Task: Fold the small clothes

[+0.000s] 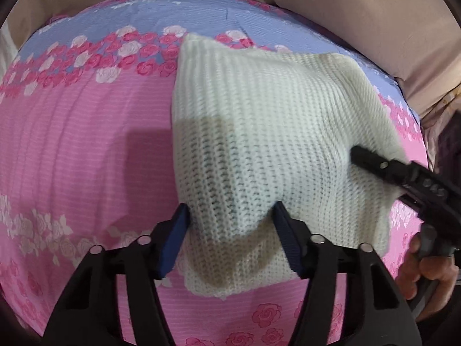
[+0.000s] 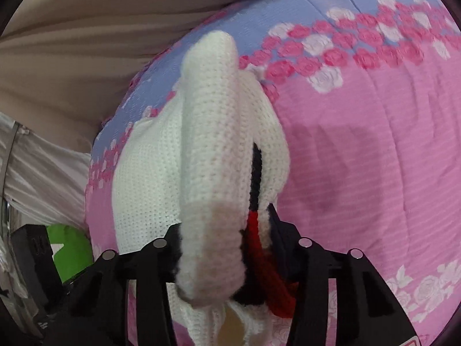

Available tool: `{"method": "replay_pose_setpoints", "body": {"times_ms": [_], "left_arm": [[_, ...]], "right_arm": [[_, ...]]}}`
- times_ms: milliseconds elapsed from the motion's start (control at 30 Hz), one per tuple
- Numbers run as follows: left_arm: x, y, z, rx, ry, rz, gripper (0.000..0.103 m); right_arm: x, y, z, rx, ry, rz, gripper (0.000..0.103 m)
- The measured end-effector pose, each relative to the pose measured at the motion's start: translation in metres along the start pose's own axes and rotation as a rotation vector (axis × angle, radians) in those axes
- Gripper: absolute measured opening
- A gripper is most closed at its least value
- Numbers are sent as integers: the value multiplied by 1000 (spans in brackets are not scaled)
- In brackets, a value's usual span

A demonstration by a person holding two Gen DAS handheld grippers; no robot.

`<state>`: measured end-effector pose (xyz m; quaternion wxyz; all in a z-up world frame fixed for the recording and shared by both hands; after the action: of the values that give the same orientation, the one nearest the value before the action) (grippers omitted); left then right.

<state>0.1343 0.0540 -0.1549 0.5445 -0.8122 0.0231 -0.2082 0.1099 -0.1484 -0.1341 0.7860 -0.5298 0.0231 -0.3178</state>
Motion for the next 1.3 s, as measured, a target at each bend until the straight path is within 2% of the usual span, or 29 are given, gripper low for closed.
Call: {"method": "replay_pose_setpoints", "body": {"times_ms": [133,200,233,333,367,433,467,500,567,600,633,667,733,767,867,900,1000,1067,1133,1200,1233,1300], "left_arm": [[0,-13,-17,-56,21,16,36],[-3,-16,-25,-61,49,15,29],[-4,-17,-28,-44,69,11,28],[-10,-3,-34,36,120,24,32],[-12,-1,-35,43,125,28,32],[-14,-2,-37,87,144,11,38],[-15,-6,-39,120,158,-2,41],[-14,-7,-37,134,161,-11,47],[-18,-11,-38,147,161,-19,49],[-19,-12,-40,149,159,-16,49],[-21,-13,-41,153,161,-16,49],[-23,-13,-41,160,163,-18,49],[-24,-11,-43,176,166,-19,51],[-26,-10,-43,177,165,-14,53],[-29,-7,-44,191,161,-5,54],[-30,-7,-43,195,160,-7,54],[-31,-9,-41,202,149,-14,54],[-31,-10,-39,210,139,-20,54],[-32,-8,-37,220,130,-18,54],[-33,-3,-35,217,116,-7,57],[-34,0,-35,207,106,1,57],[-36,-1,-35,216,100,-4,58]], "right_arm": [[0,-52,11,38,2,-83,33],[-8,-67,4,24,12,-95,33],[-13,-65,-1,-11,6,-89,33],[-33,-20,-41,-158,3,38,40],[-36,-12,-48,-181,20,60,43],[-36,-21,-55,-132,96,24,48],[-33,-35,-54,-138,103,-11,49],[-32,-49,-51,-155,84,-50,49],[-30,-78,-41,-182,25,-119,49],[-30,-86,-38,-177,9,-132,53],[-29,-87,-35,-169,0,-132,59],[-29,-82,-38,-162,-8,-115,71],[-22,-61,-41,-185,-26,-82,71],[-15,-48,-44,-209,-40,-76,68],[8,-23,-32,-181,-79,-34,17],[16,-25,-20,-139,-90,-41,16],[35,-64,39,-37,-234,-147,15],[41,-75,51,6,-255,-185,15],[42,-52,29,-68,-224,-141,16],[31,-5,-17,-227,-180,-3,18],[23,10,-37,-250,-141,53,18],[23,-10,-39,-190,-78,-9,21]]}}
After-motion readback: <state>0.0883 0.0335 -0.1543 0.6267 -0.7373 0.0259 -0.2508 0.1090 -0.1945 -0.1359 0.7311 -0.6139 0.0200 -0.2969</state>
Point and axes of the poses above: each gripper's, at about its wrist camera, not at the fingertips, and y roughly the way its jaws point, z to its left, x to its top, the point moved 7 cm from there along y, roughly the way its jaws point, and after that the axes turned 5 degrees about -x, right-handed, at the moved point
